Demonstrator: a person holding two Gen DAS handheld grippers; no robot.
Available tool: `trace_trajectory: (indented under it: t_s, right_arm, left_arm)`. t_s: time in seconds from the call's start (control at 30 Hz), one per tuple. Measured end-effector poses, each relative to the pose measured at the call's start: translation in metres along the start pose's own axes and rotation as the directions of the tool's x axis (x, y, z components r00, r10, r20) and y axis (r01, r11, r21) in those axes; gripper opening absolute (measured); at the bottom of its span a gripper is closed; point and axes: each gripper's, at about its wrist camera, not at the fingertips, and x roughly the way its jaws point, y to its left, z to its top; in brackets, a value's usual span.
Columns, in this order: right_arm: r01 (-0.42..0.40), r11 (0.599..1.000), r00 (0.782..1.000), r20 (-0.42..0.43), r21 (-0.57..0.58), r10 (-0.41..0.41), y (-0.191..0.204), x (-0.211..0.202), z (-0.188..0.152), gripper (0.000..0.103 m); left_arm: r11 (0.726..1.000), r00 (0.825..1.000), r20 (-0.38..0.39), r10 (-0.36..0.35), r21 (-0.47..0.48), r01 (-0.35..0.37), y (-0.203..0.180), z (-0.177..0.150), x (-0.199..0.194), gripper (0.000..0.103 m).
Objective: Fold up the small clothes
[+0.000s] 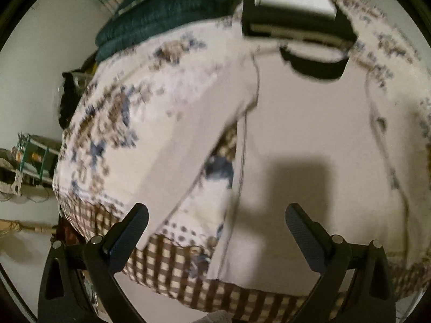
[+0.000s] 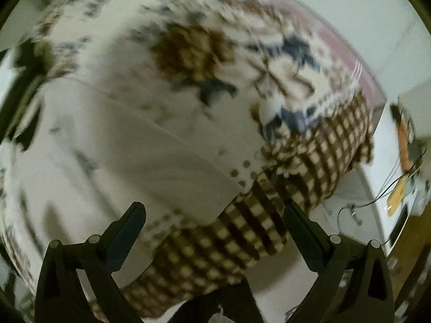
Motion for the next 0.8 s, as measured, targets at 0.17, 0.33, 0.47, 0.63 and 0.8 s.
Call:
trace_trajectory:
  t_s: [0.17, 0.33, 0.47, 0.63, 0.8]
  right_arm:
    - [-0.063, 0.985, 0.991, -0.107, 0.163, 0.081, -0.027, 0.075, 0.000, 0.093]
    - [-0.117, 0.960, 0.990, -0.042, 0.254, 0.131, -0.031, 0.097, -0.008, 0.041]
    - [-0.103, 0.968, 0.992, 0.088, 0.230, 0.085, -0.017, 0.070, -0.017, 0.003]
    - [-0.059, 0.996, 0.974, 0.216, -0.061, 0.071, 0.064, 0.015, -0.043, 0.003]
    - [-0.020, 0.888, 0.954, 0.257, -0.459, 0.154, 0.199, -0.035, -0.091, 0.002]
  left_arm:
    - [0.999, 0.998, -0.051, 0.033, 0.013, -0.032, -0.018, -0.009, 0.051, 0.103]
    - [1.000, 0.997, -0.082, -0.004, -0.013, 0.003, -0.021, -0.015, 0.078, 0.103]
    - [0.998, 0.996, -0.071, -0.050, -0.029, 0.048, -0.012, -0.017, 0.079, 0.103]
    - [0.997, 0.997, -0.043, -0.062, -0.058, 0.060, 0.019, -0.025, 0.071, 0.103]
    - [0.994, 0.999, -0.040, -0.020, -0.111, 0.016, 0.068, -0.037, 0.069, 0.103]
